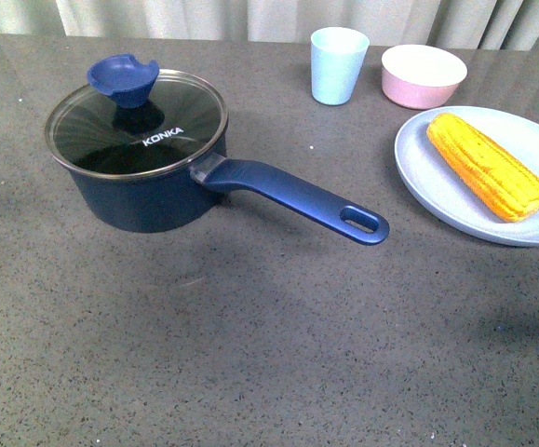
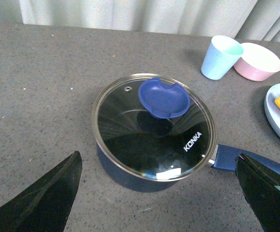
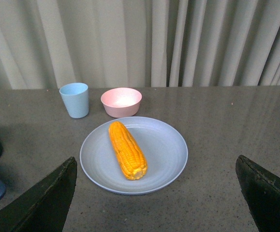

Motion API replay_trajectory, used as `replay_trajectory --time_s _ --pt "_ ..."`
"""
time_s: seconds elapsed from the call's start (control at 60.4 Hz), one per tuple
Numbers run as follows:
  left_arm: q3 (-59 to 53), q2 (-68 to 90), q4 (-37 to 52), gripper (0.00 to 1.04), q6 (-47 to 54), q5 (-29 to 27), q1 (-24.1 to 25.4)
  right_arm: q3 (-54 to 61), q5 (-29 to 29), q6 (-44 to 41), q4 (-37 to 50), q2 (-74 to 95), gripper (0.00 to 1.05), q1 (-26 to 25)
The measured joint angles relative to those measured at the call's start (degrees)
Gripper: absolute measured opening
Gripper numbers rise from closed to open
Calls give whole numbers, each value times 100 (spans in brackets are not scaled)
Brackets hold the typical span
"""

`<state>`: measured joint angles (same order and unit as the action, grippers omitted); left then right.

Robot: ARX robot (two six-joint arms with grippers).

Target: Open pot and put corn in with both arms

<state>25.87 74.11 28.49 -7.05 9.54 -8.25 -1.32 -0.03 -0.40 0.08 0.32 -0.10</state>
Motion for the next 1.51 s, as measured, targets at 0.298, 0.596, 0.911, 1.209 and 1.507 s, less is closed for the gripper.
replay_trajectory --time_s 0.298,0.596,0.911,1.209,1.507 --pt "892 1681 544 96 13 -138 -334 0 0 0 0 -2 96 0" --pt "1294 2398 695 96 48 -232 -485 0 2 0 0 -2 96 0" --pt "1526 2835 994 96 205 -361 -616 0 2 0 0 0 96 0" --pt "1740 3077 1051 96 387 -376 -697 0 2 0 0 0 96 0" --pt "1969 3320 1051 96 422 -382 -697 0 2 0 0 -2 96 0"
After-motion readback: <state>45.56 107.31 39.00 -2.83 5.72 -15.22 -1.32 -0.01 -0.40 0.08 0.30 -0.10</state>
